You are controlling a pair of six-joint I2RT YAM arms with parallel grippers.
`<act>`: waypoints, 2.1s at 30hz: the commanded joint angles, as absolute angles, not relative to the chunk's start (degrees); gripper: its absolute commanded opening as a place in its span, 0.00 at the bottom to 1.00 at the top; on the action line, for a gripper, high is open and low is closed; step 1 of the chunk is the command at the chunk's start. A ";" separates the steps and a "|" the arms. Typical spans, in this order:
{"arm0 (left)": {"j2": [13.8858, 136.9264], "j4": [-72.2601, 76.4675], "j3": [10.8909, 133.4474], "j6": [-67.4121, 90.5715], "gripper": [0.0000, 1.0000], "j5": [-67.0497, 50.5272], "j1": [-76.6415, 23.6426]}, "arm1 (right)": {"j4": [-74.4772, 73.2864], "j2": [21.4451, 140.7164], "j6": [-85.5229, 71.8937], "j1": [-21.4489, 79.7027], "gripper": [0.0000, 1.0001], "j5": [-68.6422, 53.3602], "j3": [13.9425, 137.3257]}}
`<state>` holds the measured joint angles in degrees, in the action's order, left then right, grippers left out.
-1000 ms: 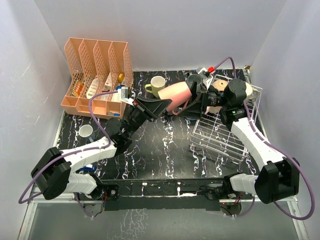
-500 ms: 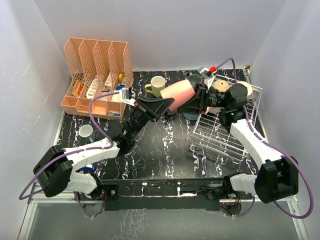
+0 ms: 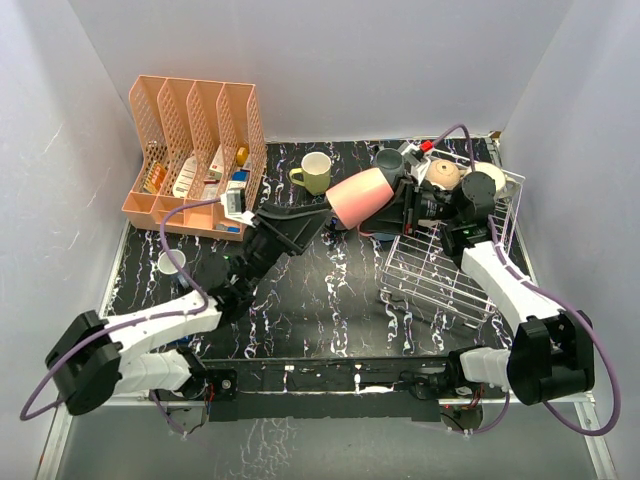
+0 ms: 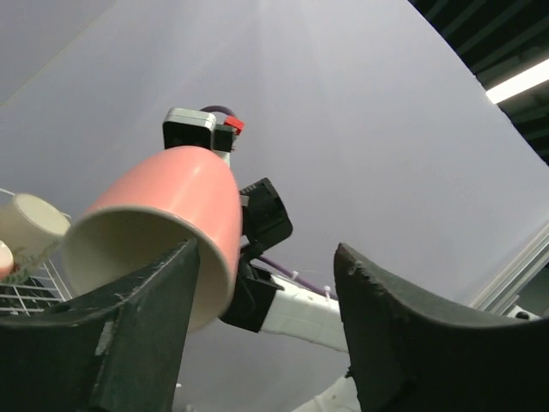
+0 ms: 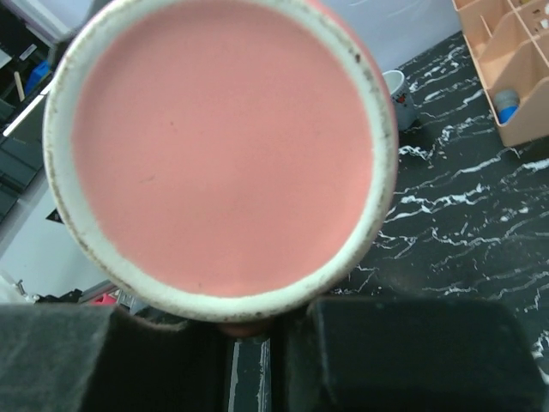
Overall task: Load the cups into the dish rack
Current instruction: Turn the cup upside down in the dish rack.
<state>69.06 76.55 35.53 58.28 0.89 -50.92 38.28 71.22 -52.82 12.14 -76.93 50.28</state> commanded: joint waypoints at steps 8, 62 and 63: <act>46.88 31.15 35.19 45.10 0.97 2.57 -51.03 | 28.40 66.64 -34.47 3.39 0.08 -79.26 51.54; 42.19 -13.34 37.65 7.12 0.97 -5.72 -21.97 | -19.80 72.00 25.51 -21.35 0.08 -25.66 54.25; 42.19 -13.36 37.59 7.12 0.97 -5.71 -21.97 | -19.36 72.35 24.61 -21.36 0.08 -25.32 54.07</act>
